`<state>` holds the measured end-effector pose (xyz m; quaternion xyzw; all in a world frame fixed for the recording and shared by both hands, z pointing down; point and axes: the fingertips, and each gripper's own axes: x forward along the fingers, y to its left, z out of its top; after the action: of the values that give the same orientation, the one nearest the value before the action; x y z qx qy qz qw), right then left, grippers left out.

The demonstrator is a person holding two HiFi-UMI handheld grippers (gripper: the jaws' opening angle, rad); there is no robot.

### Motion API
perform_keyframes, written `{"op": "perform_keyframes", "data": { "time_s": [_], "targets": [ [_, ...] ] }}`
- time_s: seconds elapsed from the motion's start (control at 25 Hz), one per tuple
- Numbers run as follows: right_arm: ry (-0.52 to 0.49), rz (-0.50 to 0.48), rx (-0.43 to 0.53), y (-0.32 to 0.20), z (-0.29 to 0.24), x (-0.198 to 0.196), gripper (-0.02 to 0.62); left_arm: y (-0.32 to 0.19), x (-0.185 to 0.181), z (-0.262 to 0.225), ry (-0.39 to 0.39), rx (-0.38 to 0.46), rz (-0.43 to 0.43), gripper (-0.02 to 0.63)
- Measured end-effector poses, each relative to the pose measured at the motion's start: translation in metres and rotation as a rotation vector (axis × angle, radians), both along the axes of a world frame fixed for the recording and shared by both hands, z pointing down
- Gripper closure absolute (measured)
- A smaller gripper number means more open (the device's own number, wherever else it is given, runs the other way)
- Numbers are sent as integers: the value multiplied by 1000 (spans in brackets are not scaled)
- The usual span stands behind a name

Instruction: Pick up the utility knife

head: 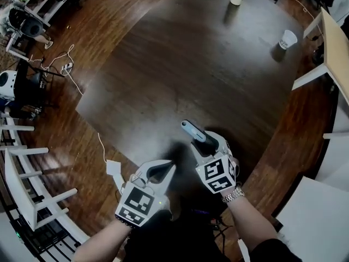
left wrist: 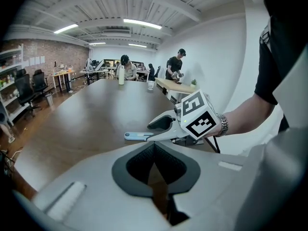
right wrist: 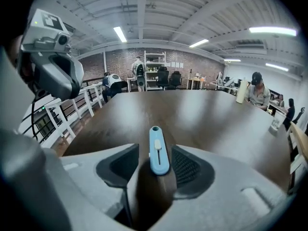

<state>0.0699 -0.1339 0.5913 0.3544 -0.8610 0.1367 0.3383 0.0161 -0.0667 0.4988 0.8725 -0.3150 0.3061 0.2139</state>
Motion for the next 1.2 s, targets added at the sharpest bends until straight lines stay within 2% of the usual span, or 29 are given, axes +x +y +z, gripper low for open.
{"op": "perform_keyframes", "data": {
  "time_s": [0.48,0.68,0.8,1.2],
  "targets": [
    [30,-55,-60,-10,24,-10,402,-10,1,11,-22,-27,-22,589],
    [40,-92,-68,-6,24,-15,457,-12,4,10,-29,-24,-24,589],
    [48,-90,-71,-5,25,-15,462,-12,2,10,-34,-20,-28,589],
    [44,-33,4,-8,-13,-18,463,-13,-9,-9,-6,34,-24,589]
  ]
}}
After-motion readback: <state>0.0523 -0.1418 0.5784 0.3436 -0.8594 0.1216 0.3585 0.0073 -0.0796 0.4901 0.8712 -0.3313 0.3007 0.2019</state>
